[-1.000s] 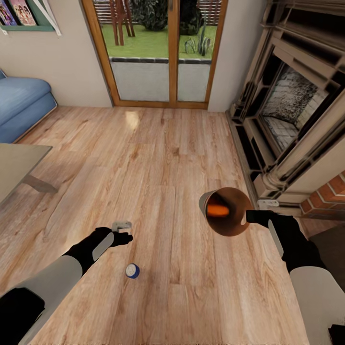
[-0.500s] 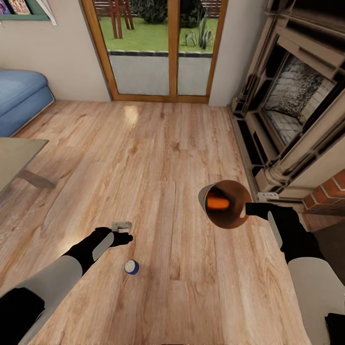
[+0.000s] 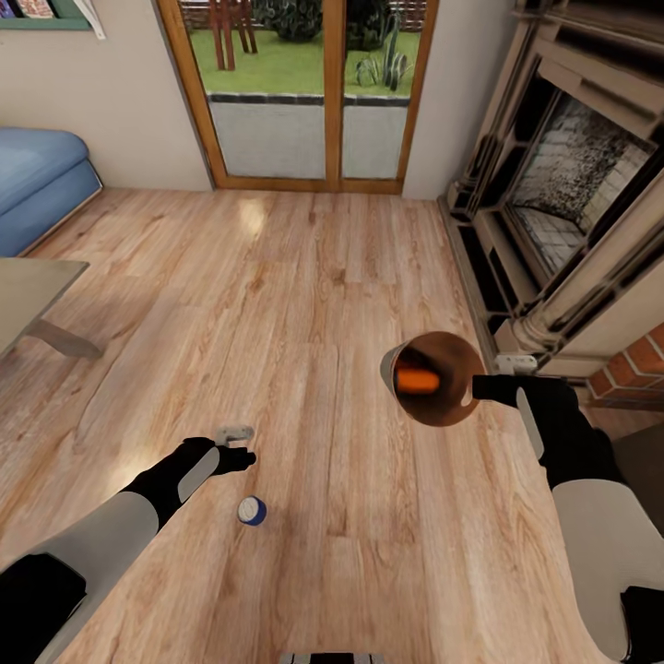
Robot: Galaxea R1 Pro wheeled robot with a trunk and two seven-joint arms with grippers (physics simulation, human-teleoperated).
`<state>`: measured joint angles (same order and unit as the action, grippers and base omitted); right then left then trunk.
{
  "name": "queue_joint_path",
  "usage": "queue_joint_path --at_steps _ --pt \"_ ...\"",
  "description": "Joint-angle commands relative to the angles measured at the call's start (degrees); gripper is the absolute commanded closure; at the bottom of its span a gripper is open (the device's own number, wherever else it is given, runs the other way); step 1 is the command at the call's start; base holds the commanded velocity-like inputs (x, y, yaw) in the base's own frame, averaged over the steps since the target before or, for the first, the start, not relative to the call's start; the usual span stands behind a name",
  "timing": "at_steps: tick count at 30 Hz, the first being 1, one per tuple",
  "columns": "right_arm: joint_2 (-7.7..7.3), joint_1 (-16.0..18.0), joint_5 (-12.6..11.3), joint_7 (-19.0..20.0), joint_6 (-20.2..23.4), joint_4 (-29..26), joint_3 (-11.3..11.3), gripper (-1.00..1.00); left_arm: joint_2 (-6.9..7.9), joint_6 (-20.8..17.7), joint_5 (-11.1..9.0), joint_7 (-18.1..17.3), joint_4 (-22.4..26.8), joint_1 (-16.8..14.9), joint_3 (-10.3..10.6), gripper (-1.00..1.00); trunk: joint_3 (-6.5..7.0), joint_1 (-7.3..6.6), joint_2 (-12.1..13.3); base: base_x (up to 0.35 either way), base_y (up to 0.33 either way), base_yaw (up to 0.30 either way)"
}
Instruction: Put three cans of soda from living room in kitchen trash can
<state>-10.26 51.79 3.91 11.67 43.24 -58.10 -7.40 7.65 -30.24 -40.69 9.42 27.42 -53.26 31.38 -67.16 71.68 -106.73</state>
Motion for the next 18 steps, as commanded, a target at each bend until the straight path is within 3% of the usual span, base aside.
queue_joint_path --at_steps 1,4,6,18 --pt "0.03 0.1 -1.0 0.4 0.6 -1.4 0.1 1.00 0.00 0.0 0.0 0.0 0.0 0.0 0.0 -1.00 -0.19 0.22 -0.4 0.000 0.000 0.000" --pt "0.05 0.1 -1.1 0.4 1.2 -3.2 1.2 1.00 0.00 0.0 0.0 0.0 0.0 0.0 0.0 -1.00 -0.84 0.88 -1.6 0.000 0.000 0.000" --pt "0.13 0.1 -1.0 0.4 1.6 -4.3 3.2 1.00 0.00 0.0 0.0 -0.2 0.0 0.0 0.0 -1.00 -1.34 1.32 -2.4 0.000 0.000 0.000" --pt "0.20 0.2 -1.0 0.4 1.7 -5.5 3.8 1.00 0.00 -0.5 0.0 0.0 -0.1 0.0 0.1 -1.00 -4.56 3.96 -7.2 0.000 0.000 0.000"
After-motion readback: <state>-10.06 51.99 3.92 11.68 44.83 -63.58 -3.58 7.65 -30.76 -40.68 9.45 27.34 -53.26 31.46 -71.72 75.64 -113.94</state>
